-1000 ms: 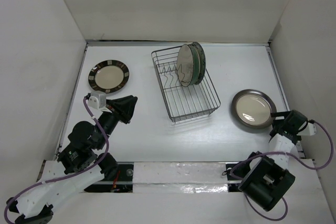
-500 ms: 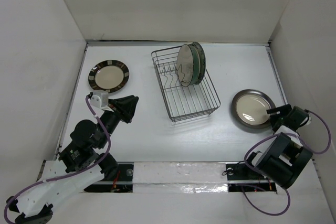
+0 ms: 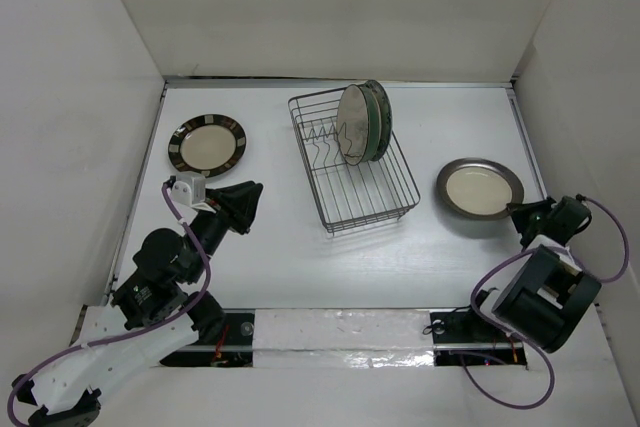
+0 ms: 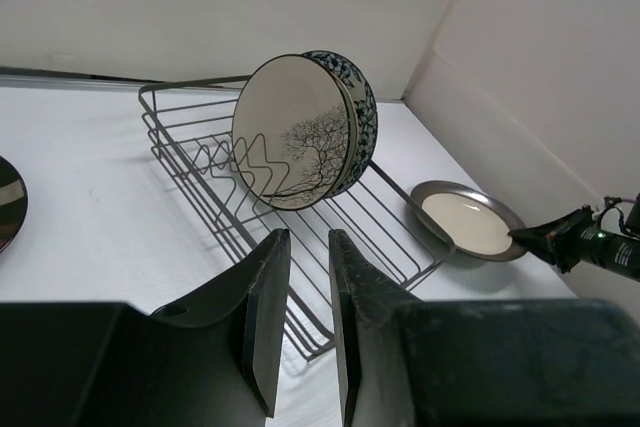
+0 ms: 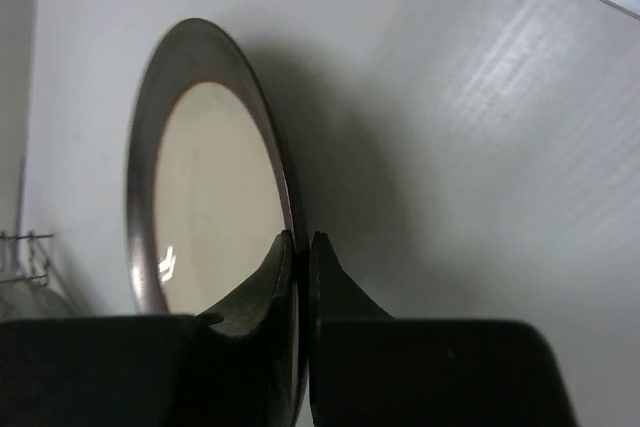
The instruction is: Load the plates into the dish rack
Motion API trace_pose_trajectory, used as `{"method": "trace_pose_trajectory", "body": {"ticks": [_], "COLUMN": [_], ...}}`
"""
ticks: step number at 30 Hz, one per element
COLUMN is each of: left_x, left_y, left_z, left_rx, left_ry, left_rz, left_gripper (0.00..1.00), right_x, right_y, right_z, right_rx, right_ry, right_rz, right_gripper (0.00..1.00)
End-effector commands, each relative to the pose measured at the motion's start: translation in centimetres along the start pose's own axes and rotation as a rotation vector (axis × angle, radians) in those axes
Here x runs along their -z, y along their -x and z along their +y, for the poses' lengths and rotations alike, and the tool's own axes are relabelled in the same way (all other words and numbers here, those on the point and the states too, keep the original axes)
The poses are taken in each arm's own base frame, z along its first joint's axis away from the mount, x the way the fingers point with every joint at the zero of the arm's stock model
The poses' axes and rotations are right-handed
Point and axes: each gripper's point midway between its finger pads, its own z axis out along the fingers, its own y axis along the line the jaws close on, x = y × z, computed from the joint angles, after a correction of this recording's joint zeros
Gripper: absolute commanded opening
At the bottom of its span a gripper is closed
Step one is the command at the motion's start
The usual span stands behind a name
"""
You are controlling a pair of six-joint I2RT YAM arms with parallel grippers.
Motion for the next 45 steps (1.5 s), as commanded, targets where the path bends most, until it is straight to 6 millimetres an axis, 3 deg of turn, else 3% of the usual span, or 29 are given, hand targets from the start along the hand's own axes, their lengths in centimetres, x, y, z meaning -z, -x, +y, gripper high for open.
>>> {"method": "trace_pose_trajectory", "body": {"ticks": [1, 5, 8, 9, 15, 17, 19, 21, 22, 23, 24, 25, 26, 27, 28, 29, 30, 31, 32, 33, 34, 35, 36, 37, 39, 40, 41, 44, 45], "left_x": [0.1, -0.1, -0.4, -0.5, -0.8, -1.0, -1.2, -1.3, -1.3, -1.3, -1.4, -1.4, -1.4, -1.4, -1.4, -1.4, -1.5, -1.5, -1.5, -1.5, -1.4, -1.3, -1.2, -1.1, -1.0, -1.0, -1.0, -1.3, -1.3], "left_y": [1.7, 1.6, 1.1, 1.0, 0.6, 0.6, 0.4, 0.2, 0.2, 0.3, 0.2, 0.2, 0.1, 0.0, 0.0, 0.1, 0.0, 0.0, -0.3, -0.4, -0.1, 0.1, 0.2, 0.2, 0.5, 0.4, 0.4, 0.1, -0.1], "left_z": [-0.3, -0.4, -0.3, -0.3, -0.1, -0.1, -0.1, 0.0, 0.1, 0.1, 0.1, 0.1, 0.1, 0.1, 0.3, 0.3, 0.4, 0.4, 0.5, 0.5, 0.6, 0.7, 0.9, 1.0, 0.8, 0.7, 0.6, 0.4, 0.3], "left_rx": [0.009, 0.004, -0.007, -0.009, -0.023, -0.026, -0.031, -0.037, -0.037, -0.037, -0.039, -0.041, -0.044, -0.044, -0.046, -0.045, -0.049, -0.050, -0.054, -0.053, -0.050, -0.048, -0.047, -0.044, -0.038, -0.038, -0.036, -0.037, -0.036], "left_ry": [-0.007, -0.007, 0.001, 0.002, 0.016, 0.021, 0.022, 0.028, 0.034, 0.035, 0.036, 0.034, 0.036, 0.037, 0.044, 0.047, 0.051, 0.052, 0.055, 0.056, 0.064, 0.068, 0.075, 0.078, 0.066, 0.061, 0.058, 0.052, 0.046], "left_rz": [-0.053, -0.050, -0.031, -0.028, -0.016, -0.018, -0.007, 0.003, 0.000, -0.005, -0.002, 0.000, 0.007, 0.009, 0.007, 0.002, 0.005, 0.007, 0.020, 0.023, 0.015, 0.005, -0.002, -0.003, -0.009, -0.007, -0.006, 0.010, 0.018], "left_gripper": [0.19, 0.19, 0.20, 0.19, 0.19, 0.20, 0.20, 0.19, 0.20, 0.20, 0.20, 0.20, 0.20, 0.20, 0.20, 0.20, 0.20, 0.20, 0.20, 0.20, 0.19, 0.19, 0.18, 0.12, 0.00, 0.00, 0.00, 0.00, 0.00], "right_x": [0.2, 2.3, 5.4, 7.1, 15.1, 17.1, 20.2, 21.8, 24.2, 23.7, 24.8, 27.1, 27.9, 26.5, 27.2, 30.1, 30.0, 28.1, 30.2, 29.9, 27.7, 27.9, 28.8, 26.9, 27.3, 26.6, 25.7, 25.6, 24.6], "right_y": [0.1, 1.4, 3.8, 5.2, 9.5, 9.3, 10.8, 10.0, 10.9, 10.5, 8.9, 9.3, 8.6, 7.7, 3.7, 4.3, 4.3, 0.2, 1.5, 0.8, -1.5, -2.3, -1.5, -3.2, -3.3, -3.8, -5.5, -5.8, -7.2], "right_z": [-0.1, 2.7, 7.1, 8.8, 17.9, 20.7, 23.8, 27.1, 29.4, 30.8, 33.2, 35.6, 37.2, 39.0, 40.8, 43.3, 44.1, 45.7, 47.9, 48.9, 49.8, 50.6, 51.5, 51.9, 53.1, 53.0, 53.4, 53.8, 53.9], "right_rx": [0.015, -0.001, 0.026, 0.047, 0.119, 0.154, 0.177, 0.208, 0.229, 0.252, 0.272, 0.294, 0.314, 0.336, 0.452, 0.461, 0.473, 0.613, 0.589, 0.608, 0.676, 0.692, 0.672, 0.738, 0.743, 0.780, 0.817, 0.855, 0.878], "right_ry": [0.008, 0.108, 0.215, 0.253, 0.437, 0.503, 0.557, 0.635, 0.683, 0.692, 0.754, 0.811, 0.843, 0.807, 0.833, 0.864, 0.796, 0.755, 0.781, 0.774, 0.736, 0.744, 0.740, 0.694, 0.675, 0.646, 0.634, 0.576, 0.544], "right_rz": [-0.043, -0.139, -0.250, -0.318, -0.473, -0.482, -0.548, -0.527, -0.564, -0.532, -0.491, -0.512, -0.500, -0.488, -0.419, -0.456, -0.491, -0.430, -0.454, -0.440, -0.408, -0.403, -0.429, -0.415, -0.431, -0.427, -0.413, -0.460, -0.454], "right_gripper": [0.00, 0.00, 0.00, 0.00, 0.00, 0.00, 0.00, 0.00, 0.00, 0.00, 0.00, 0.00, 0.00, 0.00, 0.00, 0.00, 0.00, 0.00, 0.00, 0.00, 0.00, 0.00, 0.00, 0.00, 0.00, 0.00, 0.00, 0.00, 0.00]}}
